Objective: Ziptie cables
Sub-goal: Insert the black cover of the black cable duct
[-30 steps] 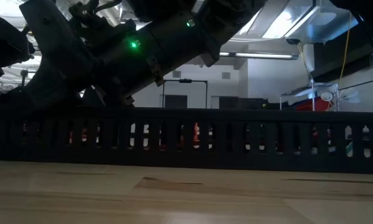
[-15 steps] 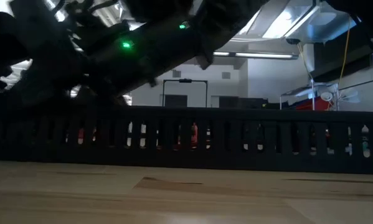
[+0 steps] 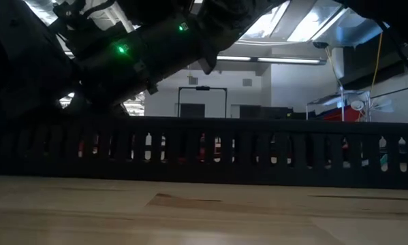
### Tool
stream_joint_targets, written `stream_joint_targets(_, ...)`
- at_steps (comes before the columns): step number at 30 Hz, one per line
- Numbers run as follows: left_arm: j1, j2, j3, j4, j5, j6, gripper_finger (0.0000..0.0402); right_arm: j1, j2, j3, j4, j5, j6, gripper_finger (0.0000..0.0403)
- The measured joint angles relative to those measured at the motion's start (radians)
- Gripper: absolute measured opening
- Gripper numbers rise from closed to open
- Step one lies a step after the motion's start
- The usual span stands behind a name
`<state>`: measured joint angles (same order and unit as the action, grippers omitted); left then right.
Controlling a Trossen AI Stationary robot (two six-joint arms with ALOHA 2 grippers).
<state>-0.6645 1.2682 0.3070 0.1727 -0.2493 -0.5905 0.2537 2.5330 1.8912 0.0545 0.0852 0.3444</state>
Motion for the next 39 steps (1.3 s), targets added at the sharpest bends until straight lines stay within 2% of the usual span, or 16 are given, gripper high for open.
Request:
stream_joint_targets(3,0.008,-0.028,0.019,-0.069,0.042,-0.035,0.0251,0.004,-0.009,-0.001,-0.014,-0.003,0.018,0.0241)
stream_joint_targets(7,0.008,-0.087,0.068,-0.212,0.078,-0.05,0.0251,-0.001,-0.035,-0.005,-0.067,-0.013,0.011,0.0279)
stream_joint_targets(13,0.009,-0.201,0.138,-0.423,0.065,-0.018,0.0251,-0.021,-0.136,-0.009,-0.251,-0.033,0.001,0.0314)
stream_joint_targets(18,0.02,-0.256,0.137,-0.451,0.067,-0.014,0.0251,-0.038,-0.21,-0.009,-0.302,-0.026,-0.032,0.0311)
stream_joint_targets(26,0.095,-0.229,0.135,-0.448,0.098,0.031,0.0251,-0.054,-0.223,-0.008,-0.317,-0.004,0.013,0.0308)
stream_joint_targets(33,0.157,-0.214,0.133,-0.512,0.155,0.122,0.0251,-0.053,-0.278,-0.008,-0.455,-0.029,0.018,0.0308)
stream_joint_targets(39,0.158,-0.215,0.133,-0.488,0.147,0.159,0.0251,-0.032,-0.255,-0.005,-0.262,-0.01,0.018,0.0298)
